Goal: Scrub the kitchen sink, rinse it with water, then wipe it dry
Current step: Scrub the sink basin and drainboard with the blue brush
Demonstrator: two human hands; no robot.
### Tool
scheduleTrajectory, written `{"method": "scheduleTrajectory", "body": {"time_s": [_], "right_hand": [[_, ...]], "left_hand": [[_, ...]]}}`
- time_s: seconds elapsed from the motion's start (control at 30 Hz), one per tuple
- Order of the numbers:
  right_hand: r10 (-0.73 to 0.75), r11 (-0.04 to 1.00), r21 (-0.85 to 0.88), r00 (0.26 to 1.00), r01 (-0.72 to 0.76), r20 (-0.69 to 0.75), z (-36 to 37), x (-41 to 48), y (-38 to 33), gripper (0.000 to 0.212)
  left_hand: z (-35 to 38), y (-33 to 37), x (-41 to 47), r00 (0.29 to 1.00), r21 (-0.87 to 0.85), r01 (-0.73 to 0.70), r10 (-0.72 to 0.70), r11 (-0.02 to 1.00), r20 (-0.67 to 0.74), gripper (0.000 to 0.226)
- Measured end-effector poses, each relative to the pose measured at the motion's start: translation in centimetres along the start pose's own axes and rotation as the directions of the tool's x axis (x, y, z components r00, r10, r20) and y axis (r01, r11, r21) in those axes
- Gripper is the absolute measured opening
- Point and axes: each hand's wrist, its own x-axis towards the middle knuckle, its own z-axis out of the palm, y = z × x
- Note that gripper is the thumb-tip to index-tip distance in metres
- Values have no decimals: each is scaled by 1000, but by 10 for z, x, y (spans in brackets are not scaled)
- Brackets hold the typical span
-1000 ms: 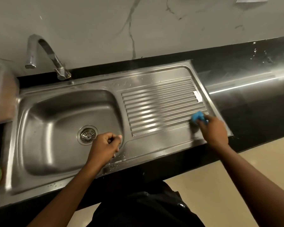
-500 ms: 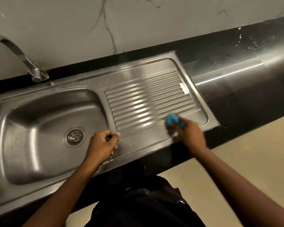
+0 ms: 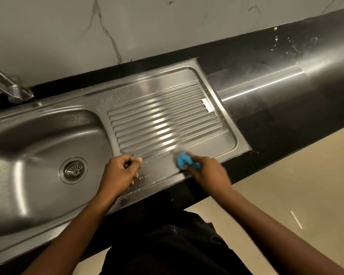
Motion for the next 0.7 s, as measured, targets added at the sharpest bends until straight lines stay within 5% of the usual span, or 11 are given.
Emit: {"method": "scheduleTrajectory", "body": {"time_s": [0.2, 0.37, 0.5, 0.7], "right_hand": [[240, 970, 20, 932, -244, -272, -94, 39, 74, 52], [89, 987, 145, 990, -73, -111, -34, 41, 21, 43], [-29, 1000, -3, 999, 29, 37, -7, 11, 1, 47], [153, 987, -17, 976, -157, -156, -87, 40, 66, 52]], "left_hand": [[12, 1, -2, 1000, 5, -7, 7, 1000, -1, 29], [22, 2, -1, 1000, -6, -8, 8, 1000, 7, 30], [31, 7, 4, 1000, 7, -15, 15, 1000, 23, 30], [33, 14, 8, 1000, 12, -7, 7, 1000, 20, 30]]}}
